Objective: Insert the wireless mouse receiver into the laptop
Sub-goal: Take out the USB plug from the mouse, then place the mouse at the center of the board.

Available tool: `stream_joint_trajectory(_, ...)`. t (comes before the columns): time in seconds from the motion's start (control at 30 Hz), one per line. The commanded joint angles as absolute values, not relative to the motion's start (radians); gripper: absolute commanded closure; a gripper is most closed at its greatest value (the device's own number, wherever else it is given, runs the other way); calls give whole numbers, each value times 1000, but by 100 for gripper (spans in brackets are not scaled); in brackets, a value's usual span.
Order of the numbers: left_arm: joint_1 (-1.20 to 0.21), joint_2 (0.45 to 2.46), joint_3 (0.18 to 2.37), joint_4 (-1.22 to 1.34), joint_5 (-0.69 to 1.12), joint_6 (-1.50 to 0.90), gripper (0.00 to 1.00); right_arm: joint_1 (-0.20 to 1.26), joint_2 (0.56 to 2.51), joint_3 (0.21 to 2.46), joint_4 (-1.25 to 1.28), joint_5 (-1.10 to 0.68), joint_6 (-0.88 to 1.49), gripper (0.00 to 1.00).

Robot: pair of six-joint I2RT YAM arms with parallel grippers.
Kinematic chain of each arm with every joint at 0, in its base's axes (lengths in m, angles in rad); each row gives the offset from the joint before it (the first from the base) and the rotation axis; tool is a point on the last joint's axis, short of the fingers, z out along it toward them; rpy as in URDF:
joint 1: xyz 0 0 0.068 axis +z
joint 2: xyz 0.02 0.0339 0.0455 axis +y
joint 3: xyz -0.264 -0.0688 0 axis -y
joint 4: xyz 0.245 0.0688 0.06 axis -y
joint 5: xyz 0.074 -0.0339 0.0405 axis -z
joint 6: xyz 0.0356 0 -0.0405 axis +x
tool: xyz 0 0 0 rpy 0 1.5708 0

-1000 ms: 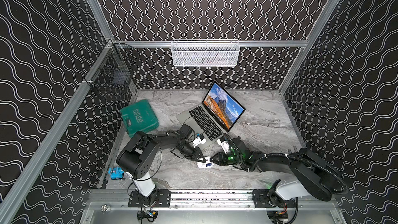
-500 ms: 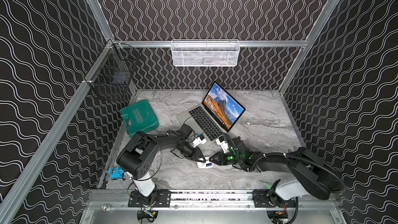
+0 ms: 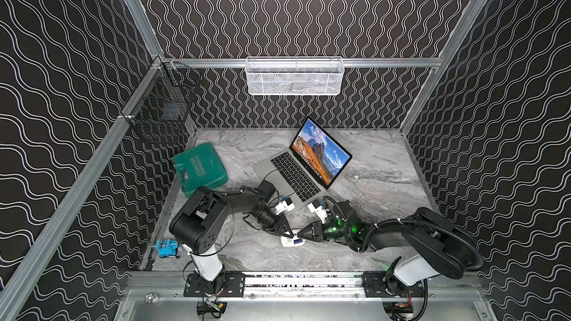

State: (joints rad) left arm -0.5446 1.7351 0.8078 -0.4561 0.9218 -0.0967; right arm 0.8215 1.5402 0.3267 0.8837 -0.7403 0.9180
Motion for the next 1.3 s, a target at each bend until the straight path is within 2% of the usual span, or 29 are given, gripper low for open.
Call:
stream_joint_trajectory(0.0, -544, 1746, 813, -410, 803, -68, 100, 817, 1550, 319, 1171, -868, 998, 68)
stream_joint_trajectory(0.2, -543, 1740, 814, -421, 786, -63, 100, 812, 1541, 311, 1140, -825, 972, 69)
stream_joint_trajectory(0.27, -543, 1733, 818, -427, 773, -58, 100, 810, 1484, 322, 979, -763, 890, 64)
stream_joint_trajectory(0.4, -542, 1706, 823, -442, 725, -52, 98, 810, 1301, 392, 474, -512, 689, 53)
stream_joint_trajectory(0.47, -542, 1689, 818, -440, 713, -55, 81, 810, 1238, 445, 187, -361, 636, 48)
stream_joint_trajectory(0.6, -541, 1651, 813, -431, 713, -59, 61, 810, 1239, 601, -265, -108, 565, 45)
stream_joint_trajectory(0.67, -540, 1620, 807, -424, 705, -61, 53, 810, 1251, 651, -363, -52, 553, 43)
stream_joint_trajectory(0.73, -539, 1570, 801, -409, 692, -58, 39, 810, 1247, 678, -394, -35, 552, 37)
stream_joint_trajectory(0.83, -535, 1486, 794, -389, 678, -48, 26, 823, 1233, 703, -398, -72, 521, 31)
stream_joint_trajectory(0.93, -527, 1367, 773, -364, 631, -49, 17, 865, 1268, 768, -536, -14, 496, 39)
stream_joint_trajectory(1.1, -496, 1138, 724, -325, 489, -78, 12, 983, 1395, 875, -727, 46, 465, 50)
stream_joint_trajectory(1.17, -483, 1075, 706, -320, 461, -94, 10, 1014, 1445, 892, -726, 20, 458, 56)
stream_joint_trajectory(1.27, -470, 1032, 693, -338, 459, -111, 10, 1035, 1493, 887, -655, -37, 452, 57)
